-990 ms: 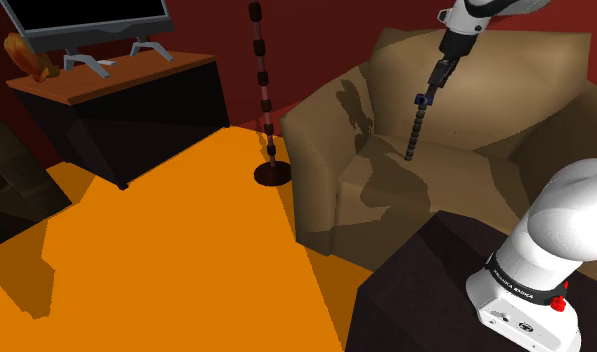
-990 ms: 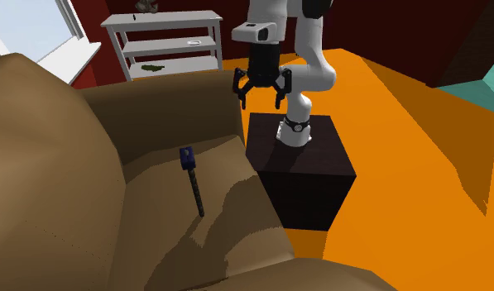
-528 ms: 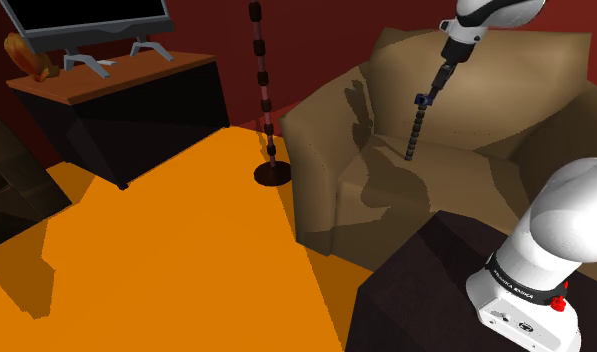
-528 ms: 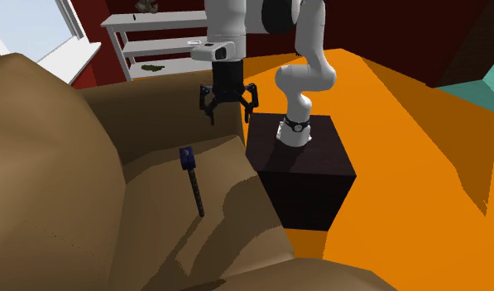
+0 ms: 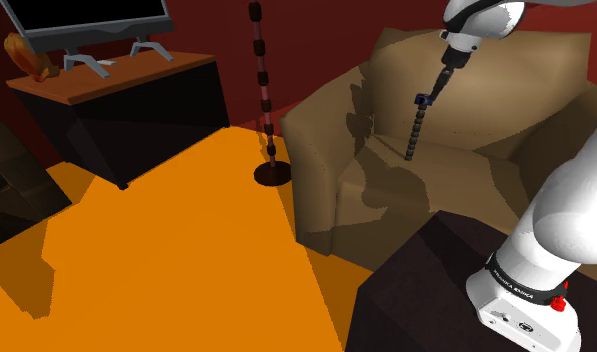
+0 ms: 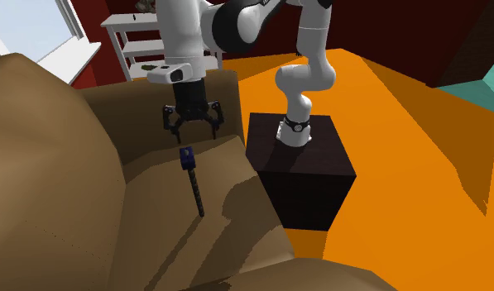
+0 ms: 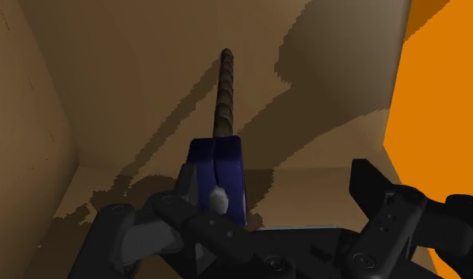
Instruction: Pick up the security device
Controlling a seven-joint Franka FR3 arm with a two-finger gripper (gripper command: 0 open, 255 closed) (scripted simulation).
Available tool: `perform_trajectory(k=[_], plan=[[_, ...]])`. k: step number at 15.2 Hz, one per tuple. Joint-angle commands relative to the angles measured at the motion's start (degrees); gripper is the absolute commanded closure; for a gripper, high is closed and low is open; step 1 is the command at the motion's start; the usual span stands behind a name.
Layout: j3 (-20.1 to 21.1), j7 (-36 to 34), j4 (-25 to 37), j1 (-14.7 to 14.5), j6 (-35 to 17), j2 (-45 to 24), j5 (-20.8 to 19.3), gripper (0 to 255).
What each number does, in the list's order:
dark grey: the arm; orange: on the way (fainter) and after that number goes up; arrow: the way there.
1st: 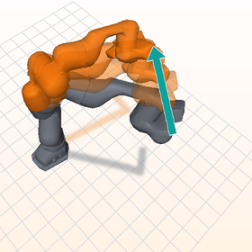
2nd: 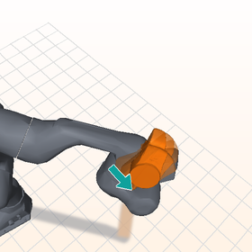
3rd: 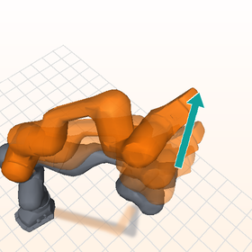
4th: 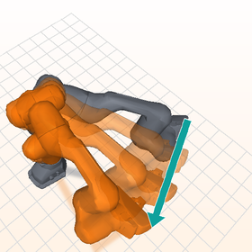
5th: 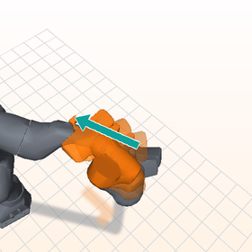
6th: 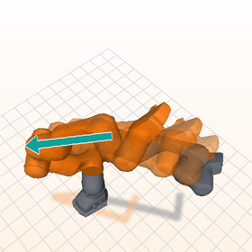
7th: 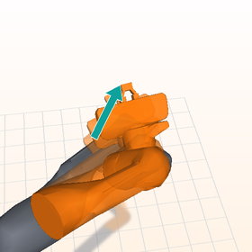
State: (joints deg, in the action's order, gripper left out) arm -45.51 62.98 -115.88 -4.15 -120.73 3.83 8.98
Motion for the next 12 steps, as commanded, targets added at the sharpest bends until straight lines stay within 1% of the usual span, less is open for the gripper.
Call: perform_trajectory(k=[1, 2, 9, 11, 12], plan=[[-2.6, 7.5, 4.9, 0.6, 0.7, -7.7, 7.7, 0], [-2.5, 9.1, 6.1, 1.5, 1.1, -9.4, 9.4, 0], [-1.6, 11.7, 2.8, 2.4, -3.3, -11.6, 12.2, 0], [-1.5, 11.9, 2.6, 2.4, -3.6, -11.8, 12.5, 0], [-1.5, 11.9, 2.5, 2.4, -3.7, -11.8, 12.5, 255]])
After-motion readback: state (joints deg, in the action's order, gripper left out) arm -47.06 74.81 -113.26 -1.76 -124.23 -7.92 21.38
